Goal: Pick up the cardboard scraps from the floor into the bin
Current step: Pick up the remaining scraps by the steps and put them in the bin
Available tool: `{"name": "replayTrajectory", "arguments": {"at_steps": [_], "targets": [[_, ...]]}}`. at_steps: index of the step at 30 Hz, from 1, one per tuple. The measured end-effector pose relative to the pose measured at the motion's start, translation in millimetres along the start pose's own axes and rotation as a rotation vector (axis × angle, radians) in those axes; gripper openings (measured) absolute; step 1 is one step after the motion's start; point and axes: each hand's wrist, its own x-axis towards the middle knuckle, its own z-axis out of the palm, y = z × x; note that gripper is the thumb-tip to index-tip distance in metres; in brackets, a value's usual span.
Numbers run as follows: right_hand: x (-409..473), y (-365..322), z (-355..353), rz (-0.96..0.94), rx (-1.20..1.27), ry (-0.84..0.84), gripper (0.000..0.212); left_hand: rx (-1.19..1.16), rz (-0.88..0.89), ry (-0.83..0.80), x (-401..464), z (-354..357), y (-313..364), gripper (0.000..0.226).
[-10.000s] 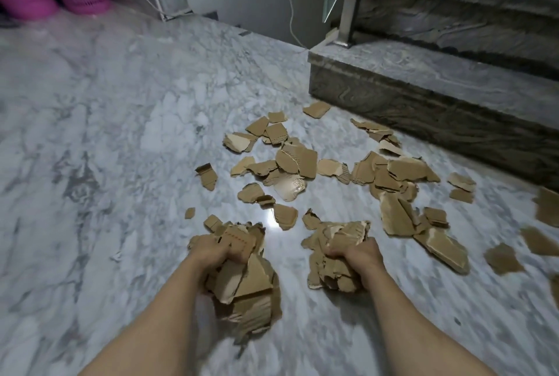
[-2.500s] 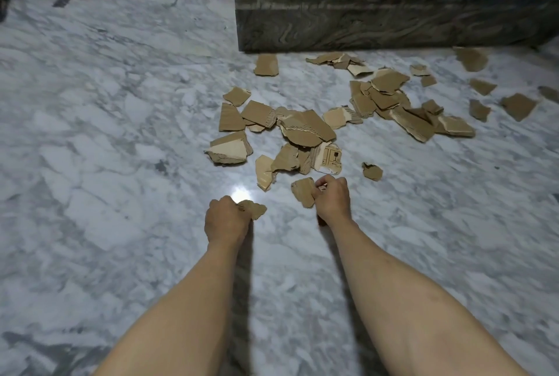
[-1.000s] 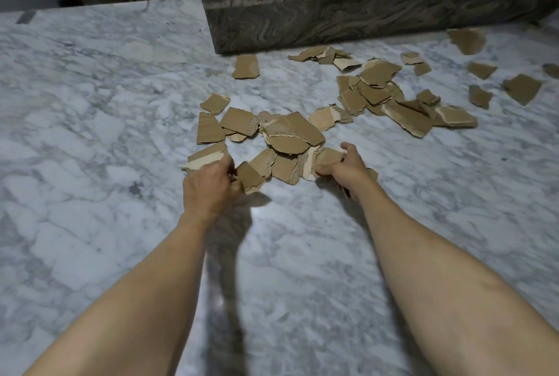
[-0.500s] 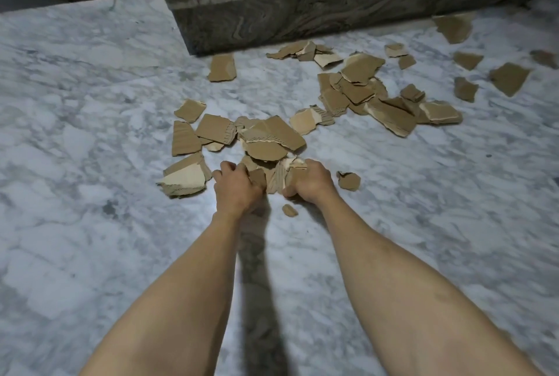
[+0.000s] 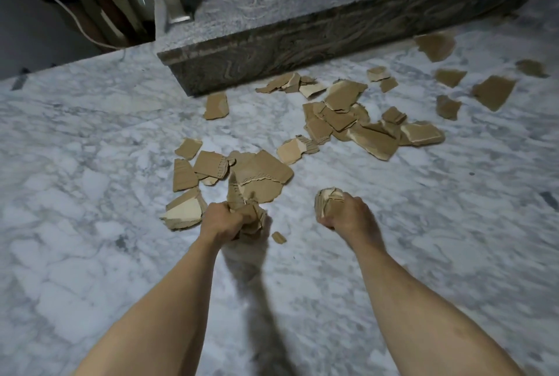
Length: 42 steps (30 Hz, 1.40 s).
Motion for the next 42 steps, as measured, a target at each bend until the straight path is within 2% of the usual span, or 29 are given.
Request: {"name": "replayTrajectory", "arguments": {"at_steps": [2,5,7,9,13,15,19,23,24,27,29,32,36,39,42], "targets": [[1,-8,2,-0.014,-0.07,0.045,0.064,0.01,-0.008,0.051,12,-6,-8,0.035],[2,-25,8,0.004,-0.012,0.048,0.042,0.121,-0.063,0.141,13,-16,-26,0.052],[1,-37,16,0.023,0.034,0.043,0.047,0.197,-0.129,0.189,17,-27,-40,0.054],[0,-47,25,0.091,0.098,0.044,0.057,0.178,-0.162,0.207,30,-40,-53,0.063],[5,-66,39,0.231,0.251,0.032,0.044,0.132,-0.134,0.165,59,-54,-76,0.071],[4,-79,41,0.267,0.38,-0.013,0.051,0.135,-0.097,0.136,64,-58,-80,0.072],[-5,-122,37,0.25,0.499,-0.027,0.046,0.155,-0.064,0.081,65,-75,-82,0.067],[-2,-162,41,0.198,0.554,-0.051,0.048,0.244,-0.003,0.123,61,-86,-83,0.066],[1,-171,42,0.181,0.542,-0.052,0.057,0.21,0.044,0.133,62,-88,-84,0.063],[16,-197,46,0.131,0.438,-0.111,0.102,0.036,0.134,0.084,74,-97,-89,0.066],[25,-208,51,0.142,0.314,-0.167,0.12,0.018,0.15,0.089,87,-105,-92,0.05],[33,-210,63,0.192,0.094,-0.145,0.114,0.089,0.121,0.129,109,-117,-86,0.03],[40,-203,64,0.186,-0.229,-0.051,0.105,0.152,0.118,0.028,130,-110,-64,0.055],[45,-193,64,0.135,-0.161,-0.038,0.101,0.173,0.138,-0.028,137,-92,-44,0.057],[44,-185,64,0.057,-0.055,-0.069,0.087,0.085,0.069,-0.014,131,-80,-37,0.043]]}}
